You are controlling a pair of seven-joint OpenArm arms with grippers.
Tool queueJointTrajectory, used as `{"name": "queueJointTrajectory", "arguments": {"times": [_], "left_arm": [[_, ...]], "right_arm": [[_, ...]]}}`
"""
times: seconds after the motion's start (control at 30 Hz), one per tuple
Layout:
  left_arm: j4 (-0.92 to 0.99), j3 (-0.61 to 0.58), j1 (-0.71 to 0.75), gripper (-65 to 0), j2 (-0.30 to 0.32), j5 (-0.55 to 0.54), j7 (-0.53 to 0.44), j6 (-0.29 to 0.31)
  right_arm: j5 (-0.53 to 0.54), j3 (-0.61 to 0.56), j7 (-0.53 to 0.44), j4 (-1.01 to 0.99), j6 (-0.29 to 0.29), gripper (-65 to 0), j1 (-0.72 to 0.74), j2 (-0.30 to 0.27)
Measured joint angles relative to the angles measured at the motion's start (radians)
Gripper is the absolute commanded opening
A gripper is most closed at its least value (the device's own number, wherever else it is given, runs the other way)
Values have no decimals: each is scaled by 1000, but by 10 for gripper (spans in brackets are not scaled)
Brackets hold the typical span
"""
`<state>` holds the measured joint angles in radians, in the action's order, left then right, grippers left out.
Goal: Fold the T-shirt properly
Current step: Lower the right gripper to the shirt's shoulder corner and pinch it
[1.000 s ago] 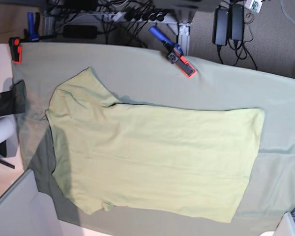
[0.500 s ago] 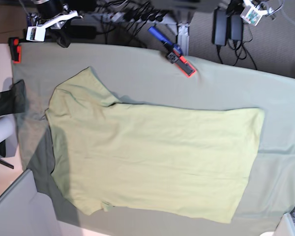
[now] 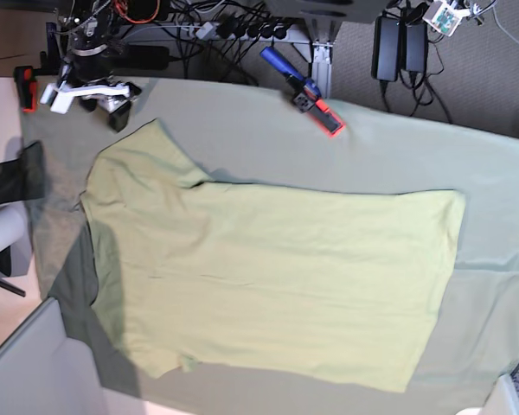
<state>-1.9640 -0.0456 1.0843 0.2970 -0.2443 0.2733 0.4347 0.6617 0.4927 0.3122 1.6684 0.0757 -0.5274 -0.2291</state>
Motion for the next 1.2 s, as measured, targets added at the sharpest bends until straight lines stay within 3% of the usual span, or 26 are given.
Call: {"name": "queueJointTrajectory", "arguments": {"times": [0.13, 0.33, 0.67, 0.73, 0.83, 0.9, 0.97, 1.1, 1.2], "left_arm": [[0, 0, 2, -345, 1, 0, 0, 0], [-4, 10, 2, -345, 0, -37, 10, 0], [-4, 204, 1, -345, 0, -226, 15, 0], [-4, 233, 2, -344, 0, -274, 15, 0], [-4, 267, 1, -344, 0, -328, 15, 0], [-4, 283, -8, -344, 0, -355, 20, 0], [-4, 303, -37, -344, 0, -383, 43, 1], [-5, 372, -101, -270, 12, -444, 65, 6], [-5, 418, -154, -270, 49, -464, 70, 7]], "right_arm": [[29, -9, -35, -80, 34, -205, 61, 16], [26, -51, -23, -89, 40, -205, 101, 35], [26, -126, -31, -85, 40, -217, 109, 87], [17, -126, -29, -86, 41, -315, 109, 97], [-22, -126, -28, -87, 44, -544, 109, 114], [-26, -127, -50, -89, 45, -650, 109, 121], [-37, -127, -64, -89, 48, -650, 113, 126], [-95, -128, -49, -89, 56, -650, 132, 124], [-117, -129, -48, -89, 56, -650, 140, 124]]}}
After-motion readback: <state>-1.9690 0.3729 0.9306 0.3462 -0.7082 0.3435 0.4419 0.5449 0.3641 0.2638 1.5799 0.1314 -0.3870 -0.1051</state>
